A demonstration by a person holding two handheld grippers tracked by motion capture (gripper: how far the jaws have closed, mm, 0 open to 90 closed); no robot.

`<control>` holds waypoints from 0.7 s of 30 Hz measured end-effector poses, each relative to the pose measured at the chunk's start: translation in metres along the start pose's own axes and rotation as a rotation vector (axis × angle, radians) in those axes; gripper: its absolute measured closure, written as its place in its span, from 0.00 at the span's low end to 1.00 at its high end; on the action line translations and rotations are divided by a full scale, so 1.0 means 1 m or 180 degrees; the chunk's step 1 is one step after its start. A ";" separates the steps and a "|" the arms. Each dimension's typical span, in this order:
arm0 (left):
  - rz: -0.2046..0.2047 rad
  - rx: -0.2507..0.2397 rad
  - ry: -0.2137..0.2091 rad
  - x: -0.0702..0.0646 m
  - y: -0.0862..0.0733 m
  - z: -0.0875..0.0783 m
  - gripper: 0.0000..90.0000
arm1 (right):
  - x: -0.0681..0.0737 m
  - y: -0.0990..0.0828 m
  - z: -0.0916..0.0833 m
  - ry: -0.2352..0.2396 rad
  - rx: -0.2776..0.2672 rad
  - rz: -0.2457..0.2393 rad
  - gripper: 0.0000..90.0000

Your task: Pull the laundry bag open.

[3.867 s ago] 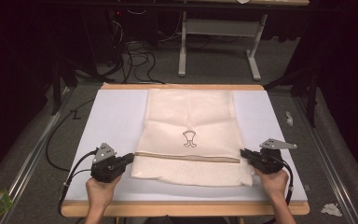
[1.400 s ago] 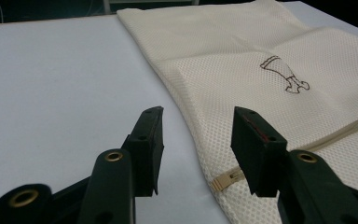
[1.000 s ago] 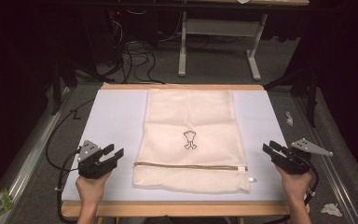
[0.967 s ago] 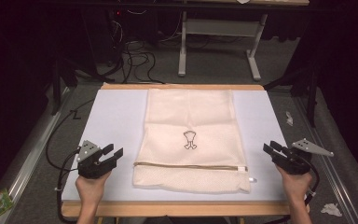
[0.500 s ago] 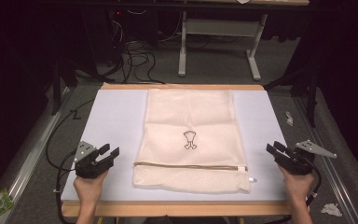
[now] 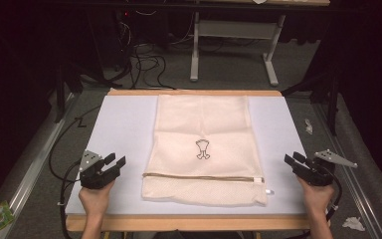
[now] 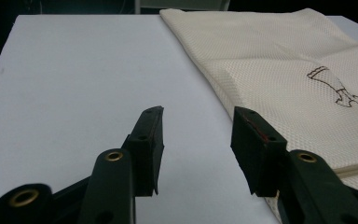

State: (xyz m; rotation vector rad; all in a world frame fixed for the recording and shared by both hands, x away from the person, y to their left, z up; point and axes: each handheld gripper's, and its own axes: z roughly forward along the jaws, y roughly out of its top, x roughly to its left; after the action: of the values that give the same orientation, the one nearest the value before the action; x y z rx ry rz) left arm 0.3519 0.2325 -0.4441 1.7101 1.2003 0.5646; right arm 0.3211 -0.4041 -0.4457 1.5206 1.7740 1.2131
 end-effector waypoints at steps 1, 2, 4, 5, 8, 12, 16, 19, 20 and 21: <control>0.0000 -0.0001 0.0009 0.000 0.000 0.001 0.60 | -0.001 -0.001 0.001 -0.0005 0.0001 0.0004 0.63; -0.0003 -0.0003 0.0006 0.000 0.000 0.001 0.60 | -0.001 -0.001 0.001 -0.0005 0.0001 0.0004 0.63; 0.0003 -0.0005 0.0024 0.000 0.000 0.003 0.60 | -0.001 -0.001 0.002 -0.0015 0.0019 0.0013 0.63; 0.0008 -0.0002 0.0033 0.000 0.000 0.005 0.60 | -0.001 -0.001 0.004 -0.0027 0.0019 -0.0010 0.63; 0.0016 0.0017 0.0041 0.000 -0.001 0.008 0.60 | -0.001 -0.001 0.005 -0.0045 0.0018 -0.0034 0.63; 0.0025 0.0014 0.0079 -0.001 -0.001 0.013 0.60 | 0.000 -0.003 0.010 -0.0060 0.0029 -0.0004 0.63; 0.0031 0.0016 0.0109 0.001 -0.002 0.017 0.60 | 0.000 -0.003 0.014 -0.0078 0.0027 -0.0022 0.63; 0.0038 0.0026 0.0126 0.001 -0.002 0.019 0.60 | 0.000 -0.003 0.015 -0.0087 0.0035 -0.0018 0.63; 0.0034 0.0033 0.0133 0.002 -0.002 0.021 0.60 | 0.000 -0.003 0.016 -0.0087 0.0033 -0.0016 0.63; 0.0038 0.0041 0.0147 0.002 -0.003 0.022 0.60 | 0.000 -0.004 0.017 -0.0093 0.0018 -0.0022 0.63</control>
State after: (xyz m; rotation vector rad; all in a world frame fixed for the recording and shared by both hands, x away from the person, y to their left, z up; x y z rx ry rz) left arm 0.3685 0.2249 -0.4565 1.7244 1.2293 0.6077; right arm 0.3330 -0.3991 -0.4567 1.5266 1.7640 1.1776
